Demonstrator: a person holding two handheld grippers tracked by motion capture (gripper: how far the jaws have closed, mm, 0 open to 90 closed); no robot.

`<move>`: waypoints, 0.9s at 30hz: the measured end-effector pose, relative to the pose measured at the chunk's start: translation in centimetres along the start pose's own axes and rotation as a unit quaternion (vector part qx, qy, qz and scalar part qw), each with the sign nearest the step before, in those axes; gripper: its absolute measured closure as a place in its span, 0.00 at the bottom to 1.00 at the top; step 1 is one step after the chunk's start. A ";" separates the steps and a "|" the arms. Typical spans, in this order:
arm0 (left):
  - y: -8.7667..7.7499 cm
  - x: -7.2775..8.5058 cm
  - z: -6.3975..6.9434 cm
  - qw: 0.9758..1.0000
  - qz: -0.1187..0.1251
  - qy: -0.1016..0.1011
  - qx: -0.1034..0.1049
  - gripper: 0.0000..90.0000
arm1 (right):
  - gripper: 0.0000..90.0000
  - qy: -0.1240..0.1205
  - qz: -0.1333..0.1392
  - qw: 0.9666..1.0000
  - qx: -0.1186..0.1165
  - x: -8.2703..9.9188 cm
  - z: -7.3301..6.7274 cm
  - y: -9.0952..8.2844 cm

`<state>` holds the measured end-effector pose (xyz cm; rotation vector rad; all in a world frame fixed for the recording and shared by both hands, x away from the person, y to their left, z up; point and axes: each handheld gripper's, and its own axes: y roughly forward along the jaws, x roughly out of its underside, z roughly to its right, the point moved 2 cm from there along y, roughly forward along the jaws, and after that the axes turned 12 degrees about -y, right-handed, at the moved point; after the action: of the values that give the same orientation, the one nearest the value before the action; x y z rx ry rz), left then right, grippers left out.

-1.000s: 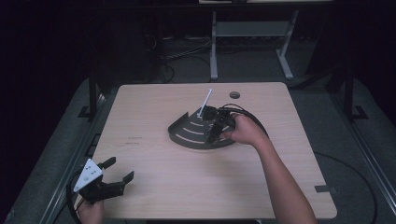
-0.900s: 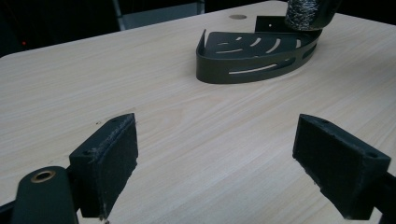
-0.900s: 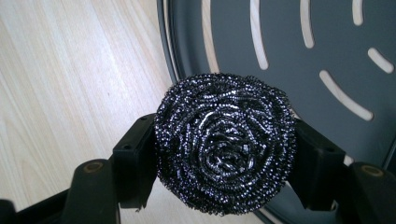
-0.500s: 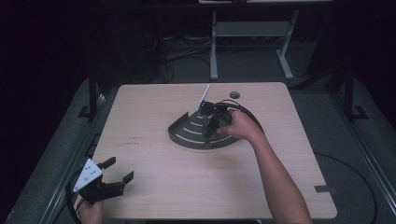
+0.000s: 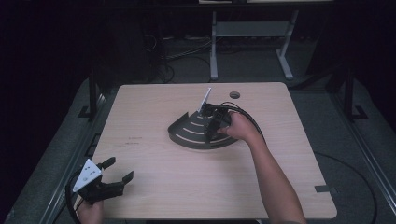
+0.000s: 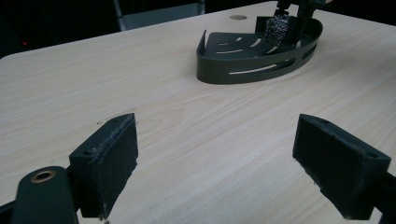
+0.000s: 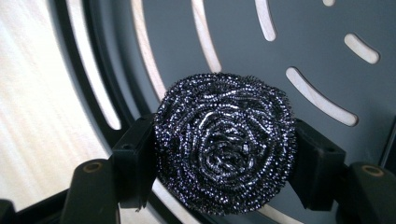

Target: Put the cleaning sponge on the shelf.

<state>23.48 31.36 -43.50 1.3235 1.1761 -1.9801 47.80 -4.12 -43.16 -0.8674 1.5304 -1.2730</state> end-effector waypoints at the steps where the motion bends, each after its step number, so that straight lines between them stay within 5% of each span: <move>1: 0.0 0.0 0.0 1.000 0.000 0.000 0.000 0.15 | 0.36 0.003 0.000 1.000 -0.001 0.0 0.0 0.1; 27: -0.1 0.0 0.0 1.000 -0.001 0.000 0.000 0.15 | 0.35 0.029 -0.008 1.000 0.003 0.2 0.9 2.4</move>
<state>23.43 31.42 -43.52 1.3228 1.1788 -1.9805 48.75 -4.10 -45.55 -0.8468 1.5672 -1.3244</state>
